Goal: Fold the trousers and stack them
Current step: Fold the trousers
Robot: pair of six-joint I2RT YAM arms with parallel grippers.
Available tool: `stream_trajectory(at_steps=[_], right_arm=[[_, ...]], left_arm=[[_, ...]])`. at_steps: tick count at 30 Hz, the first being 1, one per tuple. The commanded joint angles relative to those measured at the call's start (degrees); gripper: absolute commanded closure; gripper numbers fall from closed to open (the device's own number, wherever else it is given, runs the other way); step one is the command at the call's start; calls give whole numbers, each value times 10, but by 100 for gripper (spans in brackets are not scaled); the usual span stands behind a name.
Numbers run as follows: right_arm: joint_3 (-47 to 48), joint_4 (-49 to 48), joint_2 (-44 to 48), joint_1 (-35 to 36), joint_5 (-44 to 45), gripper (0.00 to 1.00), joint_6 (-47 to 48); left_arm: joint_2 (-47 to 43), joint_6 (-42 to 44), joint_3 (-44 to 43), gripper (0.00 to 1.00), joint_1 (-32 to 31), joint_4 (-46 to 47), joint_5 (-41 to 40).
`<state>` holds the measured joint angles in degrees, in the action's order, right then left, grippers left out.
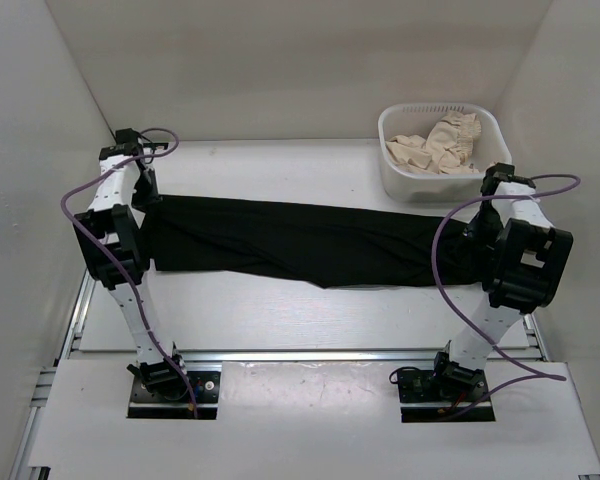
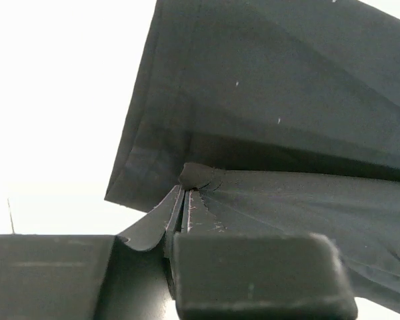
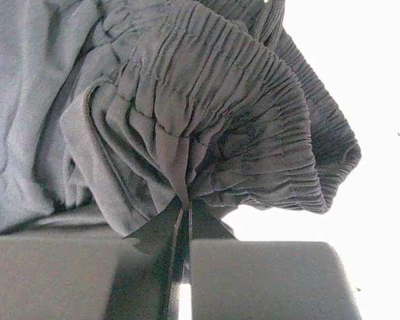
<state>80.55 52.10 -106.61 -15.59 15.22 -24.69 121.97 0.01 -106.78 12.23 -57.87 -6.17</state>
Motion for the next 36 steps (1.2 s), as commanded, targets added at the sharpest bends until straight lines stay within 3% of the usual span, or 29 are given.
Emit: stream_trajectory(at_steps=[1, 14, 21, 28, 36], right_arm=[[22, 24, 45, 6, 21, 100, 12], [106, 72, 68, 6, 16, 100, 12], [77, 78, 142, 6, 32, 100, 12], [72, 89, 180, 6, 15, 100, 23], [72, 99, 196, 6, 4, 100, 28]], left_arm=[[-56, 0, 9, 85, 3, 2, -24], [-106, 0, -40, 85, 16, 2, -62], [-202, 0, -19, 85, 38, -15, -62], [-300, 0, 91, 85, 86, -28, -82], [-321, 0, 106, 85, 131, -28, -59]])
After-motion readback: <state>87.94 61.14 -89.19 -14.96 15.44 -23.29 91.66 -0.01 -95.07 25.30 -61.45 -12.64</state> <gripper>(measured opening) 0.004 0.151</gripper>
